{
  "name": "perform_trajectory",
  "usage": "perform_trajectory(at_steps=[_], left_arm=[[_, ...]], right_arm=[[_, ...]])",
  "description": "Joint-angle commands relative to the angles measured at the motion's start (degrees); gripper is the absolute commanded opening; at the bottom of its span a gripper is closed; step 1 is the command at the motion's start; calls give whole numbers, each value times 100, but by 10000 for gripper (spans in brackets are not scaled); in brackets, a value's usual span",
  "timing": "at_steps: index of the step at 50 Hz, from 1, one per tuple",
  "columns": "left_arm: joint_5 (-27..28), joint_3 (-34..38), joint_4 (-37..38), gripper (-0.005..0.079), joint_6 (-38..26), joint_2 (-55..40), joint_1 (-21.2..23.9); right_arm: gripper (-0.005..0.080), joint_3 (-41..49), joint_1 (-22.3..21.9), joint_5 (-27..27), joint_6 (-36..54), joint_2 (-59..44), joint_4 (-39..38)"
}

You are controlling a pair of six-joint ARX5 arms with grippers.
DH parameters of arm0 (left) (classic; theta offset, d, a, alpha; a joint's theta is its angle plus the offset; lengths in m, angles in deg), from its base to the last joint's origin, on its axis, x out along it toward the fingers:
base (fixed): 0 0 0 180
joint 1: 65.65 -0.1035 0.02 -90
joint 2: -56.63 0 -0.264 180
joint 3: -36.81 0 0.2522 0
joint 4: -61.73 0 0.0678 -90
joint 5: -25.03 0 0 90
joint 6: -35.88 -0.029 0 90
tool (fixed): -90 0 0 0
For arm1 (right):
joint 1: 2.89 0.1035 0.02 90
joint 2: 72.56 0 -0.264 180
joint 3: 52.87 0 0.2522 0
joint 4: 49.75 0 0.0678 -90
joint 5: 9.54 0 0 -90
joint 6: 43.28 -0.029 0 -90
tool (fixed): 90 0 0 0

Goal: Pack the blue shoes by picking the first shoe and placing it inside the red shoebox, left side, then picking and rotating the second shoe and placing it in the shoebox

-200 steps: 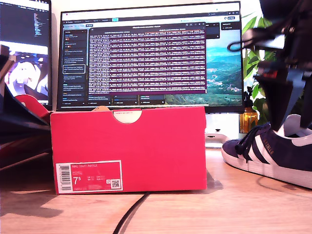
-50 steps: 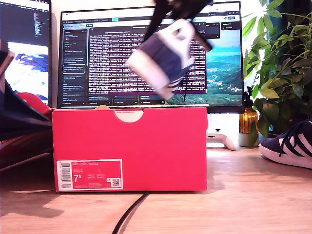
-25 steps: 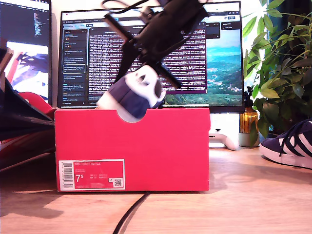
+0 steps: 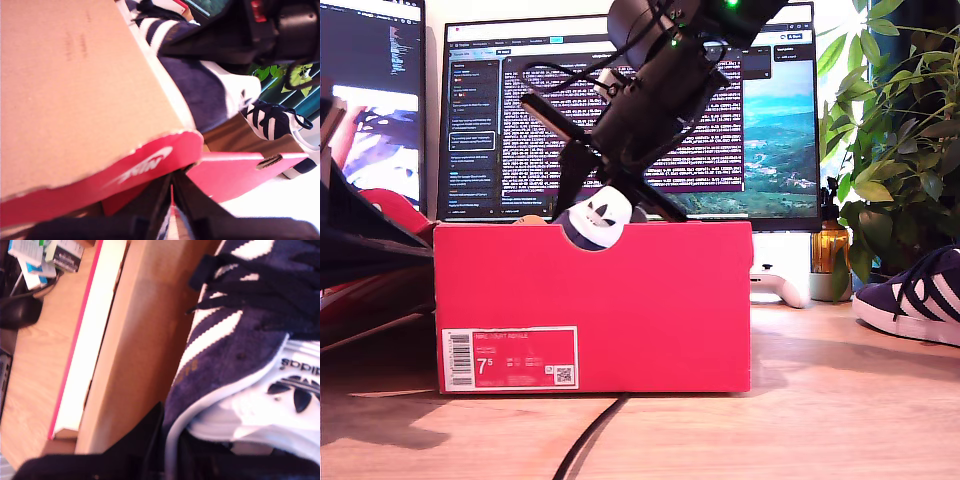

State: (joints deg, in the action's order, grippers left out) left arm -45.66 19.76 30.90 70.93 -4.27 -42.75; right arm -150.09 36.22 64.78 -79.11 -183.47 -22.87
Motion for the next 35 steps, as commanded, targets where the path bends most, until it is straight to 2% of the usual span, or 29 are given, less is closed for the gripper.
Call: perform_trajectory(at_steps=[1, 25, 29, 35], left_arm=[[20, 111, -68, -20, 9, -26, 15], [17, 111, -13, -20, 9, -26, 15], [17, 111, 17, -19, 7, -26, 15], [17, 111, 63, -20, 4, -26, 15]], right_arm=[[-13, -142, 129, -4, -37, -116, -232], [-1, -144, 299, 258, -42, -289, -245], [109, -144, 299, 240, -42, -289, -254], [367, -155, 321, 136, -39, -289, -243]])
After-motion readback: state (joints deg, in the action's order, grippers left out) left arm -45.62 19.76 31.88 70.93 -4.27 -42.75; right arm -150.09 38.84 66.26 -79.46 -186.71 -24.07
